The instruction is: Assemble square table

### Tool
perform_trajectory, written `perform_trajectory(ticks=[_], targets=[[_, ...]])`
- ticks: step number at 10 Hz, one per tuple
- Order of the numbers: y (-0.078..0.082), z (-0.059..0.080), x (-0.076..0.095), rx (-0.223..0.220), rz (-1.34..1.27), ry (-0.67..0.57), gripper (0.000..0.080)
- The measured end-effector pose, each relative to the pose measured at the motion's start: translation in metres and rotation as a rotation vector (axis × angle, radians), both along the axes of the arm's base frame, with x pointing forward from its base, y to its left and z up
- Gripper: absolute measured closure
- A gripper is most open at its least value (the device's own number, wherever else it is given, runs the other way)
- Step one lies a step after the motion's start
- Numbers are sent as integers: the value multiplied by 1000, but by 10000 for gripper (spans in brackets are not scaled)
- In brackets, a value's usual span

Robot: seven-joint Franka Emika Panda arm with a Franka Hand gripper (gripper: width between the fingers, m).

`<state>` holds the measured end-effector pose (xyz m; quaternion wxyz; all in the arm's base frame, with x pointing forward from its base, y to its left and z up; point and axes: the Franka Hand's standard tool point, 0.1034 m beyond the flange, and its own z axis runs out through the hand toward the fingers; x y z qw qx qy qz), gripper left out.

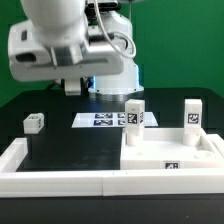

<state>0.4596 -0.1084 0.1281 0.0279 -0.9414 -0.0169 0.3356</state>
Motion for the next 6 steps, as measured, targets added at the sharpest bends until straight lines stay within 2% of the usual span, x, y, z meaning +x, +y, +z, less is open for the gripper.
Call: perform_trajectory(ticks=[2,6], targets=[[3,19,14,-2,10,-89,508],[1,18,23,-17,27,-357,508]])
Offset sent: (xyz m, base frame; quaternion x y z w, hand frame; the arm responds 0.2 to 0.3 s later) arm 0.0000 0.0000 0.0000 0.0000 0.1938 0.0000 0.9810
